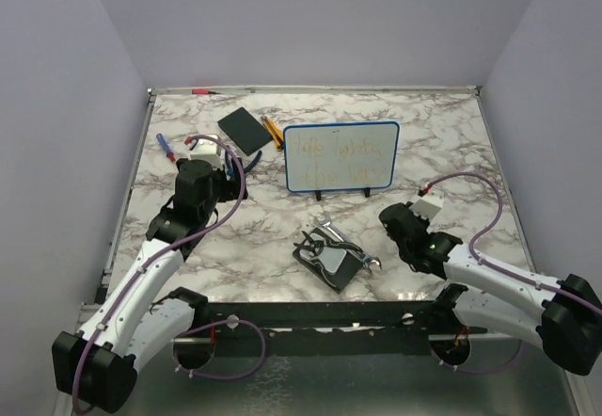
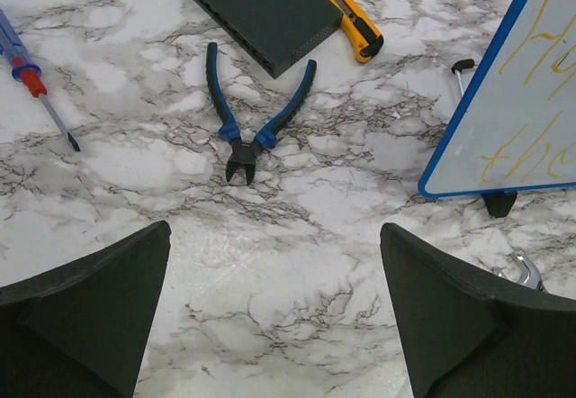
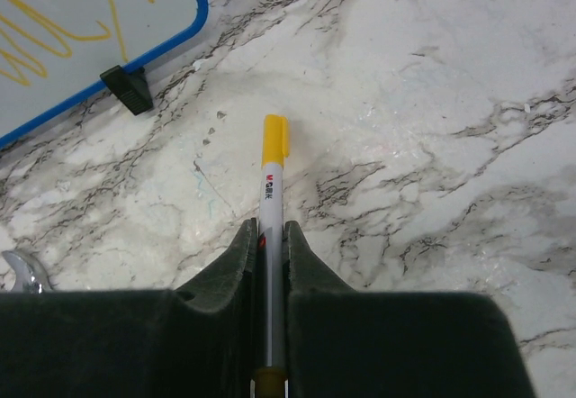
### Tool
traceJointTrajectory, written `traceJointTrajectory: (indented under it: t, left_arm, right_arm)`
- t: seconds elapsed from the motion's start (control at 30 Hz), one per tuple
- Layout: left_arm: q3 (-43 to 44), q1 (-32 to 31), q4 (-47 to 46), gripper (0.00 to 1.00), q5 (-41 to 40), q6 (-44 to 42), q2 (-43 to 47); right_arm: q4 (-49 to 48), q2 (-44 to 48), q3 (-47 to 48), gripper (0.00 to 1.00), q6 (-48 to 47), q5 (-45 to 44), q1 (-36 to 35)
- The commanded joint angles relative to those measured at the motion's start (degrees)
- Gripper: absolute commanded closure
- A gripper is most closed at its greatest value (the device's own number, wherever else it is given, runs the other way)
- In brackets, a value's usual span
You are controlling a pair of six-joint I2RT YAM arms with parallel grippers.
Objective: Write a sentence on the whiteboard
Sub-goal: Place the whiteboard marker at the center of the board, then reset both arms
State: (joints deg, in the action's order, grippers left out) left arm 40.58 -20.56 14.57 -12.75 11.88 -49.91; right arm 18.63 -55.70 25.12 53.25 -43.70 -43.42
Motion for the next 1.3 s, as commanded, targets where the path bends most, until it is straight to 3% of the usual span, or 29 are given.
traceJointTrajectory:
  t: [0.0, 0.27, 0.47, 0.63, 0.73, 0.87, 1.1, 1.27]
  left_arm:
    - [-0.75, 0.43, -0.36, 0.01, -0.42, -0.51, 1.85]
    - [-0.48, 2.96, -1.04, 0.01, 3.02, 0.88, 0.78]
    - [-0.6, 5.21, -1.33, 0.01, 3.34, 1.28, 0.98]
    - [-0.46, 6.04, -1.32, 0.01, 2.56, 1.77, 1.6]
    - [-0.72, 6.82, -2.19, 0.01, 2.61, 2.2, 2.56]
    - [-0.63, 8.54, -2.18, 0.01, 2.23, 2.27, 2.69]
    - [-0.78, 10.41, -2.78, 0.01, 0.88, 2.86, 4.35]
    - [-0.4, 10.66, -2.83, 0.01, -1.47, 2.34, 6.07]
  right_arm:
    - [-8.61, -4.31, -1.0, 0.9, 3.08, -6.35, -0.16]
    - [-4.16, -13.31, 1.38, 0.73, 8.65, -6.99, -0.11]
    - [-1.83, -12.9, 3.31, 0.48, 8.49, -7.2, -0.08]
    - [-3.18, -8.2, 4.49, 0.26, 0.21, -5.58, -0.01]
    - [-4.12, -4.28, 5.15, 0.19, -5.71, -4.3, 0.06]
    - [-7.39, 0.38, 5.15, 0.15, -14.97, 3.03, 3.13]
    - [-8.24, 6.8, 5.82, 0.14, -24.29, 24.12, 20.99]
    - [-6.77, 10.99, 7.26, 0.16, -29.09, 28.41, 30.8]
